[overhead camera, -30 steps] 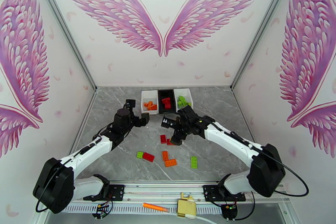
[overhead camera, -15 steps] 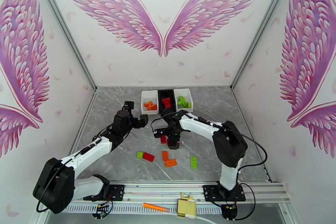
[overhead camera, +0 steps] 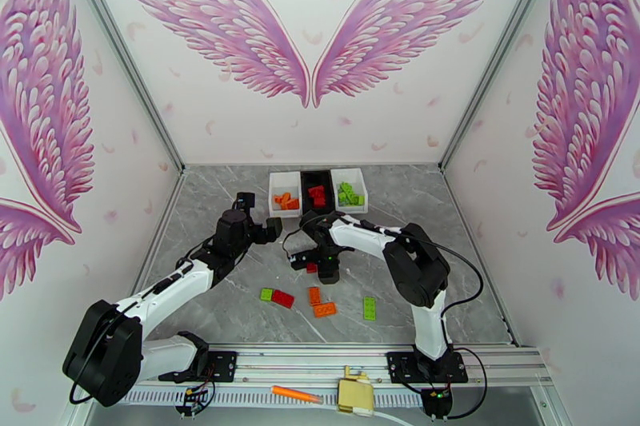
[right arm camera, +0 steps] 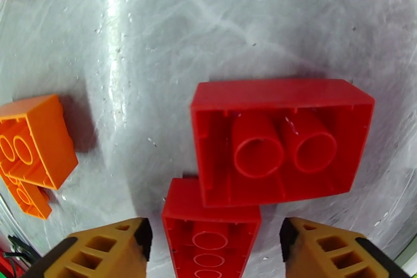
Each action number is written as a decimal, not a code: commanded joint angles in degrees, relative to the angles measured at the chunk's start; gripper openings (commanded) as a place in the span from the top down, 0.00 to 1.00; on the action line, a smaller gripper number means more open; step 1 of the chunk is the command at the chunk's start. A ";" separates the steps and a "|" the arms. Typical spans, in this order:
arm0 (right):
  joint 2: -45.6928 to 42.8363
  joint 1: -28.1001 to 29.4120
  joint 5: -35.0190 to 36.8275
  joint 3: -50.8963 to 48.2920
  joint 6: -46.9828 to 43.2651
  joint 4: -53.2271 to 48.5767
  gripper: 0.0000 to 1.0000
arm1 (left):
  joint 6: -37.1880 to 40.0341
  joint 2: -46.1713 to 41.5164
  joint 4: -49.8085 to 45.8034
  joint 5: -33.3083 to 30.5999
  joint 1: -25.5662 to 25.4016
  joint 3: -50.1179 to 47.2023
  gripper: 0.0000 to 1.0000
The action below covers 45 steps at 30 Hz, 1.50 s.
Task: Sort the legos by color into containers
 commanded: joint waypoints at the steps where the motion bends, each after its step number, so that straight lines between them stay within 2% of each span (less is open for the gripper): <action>1: 0.89 0.30 -0.28 1.63 0.64 -0.19 0.49 | 0.50 -1.22 -0.57 -0.03 0.27 -0.39 0.01; 6: -0.09 0.30 0.68 0.74 0.79 0.41 0.70 | 0.65 -1.84 -0.66 -0.09 0.16 -0.55 0.01; 8: -1.19 0.30 0.51 -0.01 0.87 0.94 0.75 | 0.60 -2.17 -0.84 -0.14 0.20 -0.68 0.01; 16: -8.73 -0.90 -4.33 -3.95 3.87 6.33 0.76 | 0.64 -4.25 0.86 -0.62 -0.01 -2.05 0.01; 20: -16.08 -2.45 -8.61 -8.65 8.14 16.40 0.77 | 1.48 -5.45 1.58 -0.23 -0.94 -2.05 0.01; 24: -22.36 -4.78 -10.84 -13.65 21.98 32.69 0.82 | 4.02 -6.30 2.76 -0.70 -2.73 -2.14 0.01; 29: -25.88 -7.78 -5.58 -19.58 38.71 53.36 0.82 | 6.06 -6.41 3.43 -1.67 -4.42 -1.96 0.01; 33: -23.36 -10.11 -0.61 -18.65 49.30 60.02 0.82 | 7.25 -6.28 3.41 -1.99 -5.47 -1.70 0.01; 38: -15.52 -12.43 1.36 -13.27 57.28 63.63 0.82 | 8.33 -5.48 3.28 -2.13 -6.68 -1.09 0.01; 45: -4.40 -13.53 4.45 -2.11 61.78 61.84 0.81 | 8.93 -4.60 2.53 -2.78 -7.59 -0.60 0.01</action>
